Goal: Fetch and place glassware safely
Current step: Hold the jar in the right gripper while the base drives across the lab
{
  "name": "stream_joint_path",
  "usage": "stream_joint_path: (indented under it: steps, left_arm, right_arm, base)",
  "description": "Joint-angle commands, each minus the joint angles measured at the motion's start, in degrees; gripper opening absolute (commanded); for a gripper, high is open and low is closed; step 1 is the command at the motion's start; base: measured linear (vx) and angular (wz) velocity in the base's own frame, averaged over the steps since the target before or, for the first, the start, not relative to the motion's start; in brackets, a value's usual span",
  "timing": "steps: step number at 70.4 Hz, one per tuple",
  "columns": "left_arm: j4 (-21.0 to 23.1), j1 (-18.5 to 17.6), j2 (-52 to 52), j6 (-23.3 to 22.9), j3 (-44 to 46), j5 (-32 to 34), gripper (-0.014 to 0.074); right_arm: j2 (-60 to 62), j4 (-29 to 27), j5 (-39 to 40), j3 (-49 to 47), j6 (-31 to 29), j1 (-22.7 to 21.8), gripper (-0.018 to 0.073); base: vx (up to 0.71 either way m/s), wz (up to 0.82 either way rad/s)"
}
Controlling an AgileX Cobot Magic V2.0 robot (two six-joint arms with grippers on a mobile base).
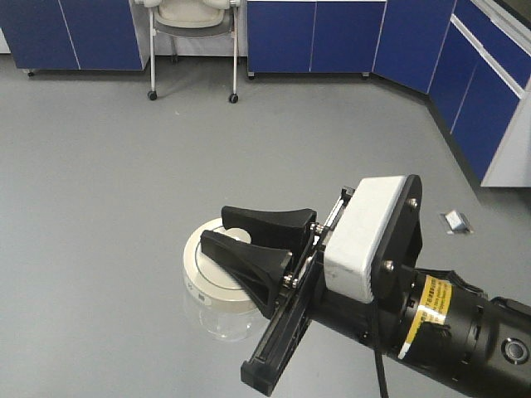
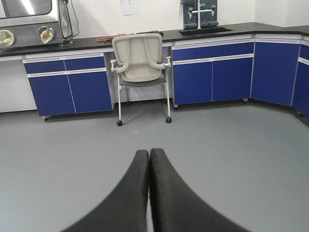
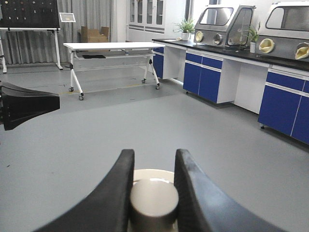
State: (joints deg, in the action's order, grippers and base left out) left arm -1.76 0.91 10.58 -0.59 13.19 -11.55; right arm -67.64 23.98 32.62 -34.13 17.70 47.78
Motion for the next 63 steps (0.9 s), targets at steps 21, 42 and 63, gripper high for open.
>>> stream_joint_path:
  steps: [21, 42, 63]
  left_arm:
    - [0.4, -0.2, 0.6, -0.5, 1.5, 4.0, -0.0007]
    - [0.4, -0.2, 0.6, -0.5, 1.5, 4.0, -0.0007]
    - [0.4, -0.2, 0.6, -0.5, 1.5, 4.0, -0.0007]
  right_arm:
    - [1.6, -0.8, 5.4, -1.8, -0.3, 0.0, -0.0003]
    - [1.6, -0.8, 5.4, -1.8, -0.3, 0.0, -0.0003]
    - [1.6, -0.8, 5.4, -1.8, -0.3, 0.0, -0.0003]
  base:
    - [0.6, 0.03]
    - [0.6, 0.0]
    - [0.6, 0.01]
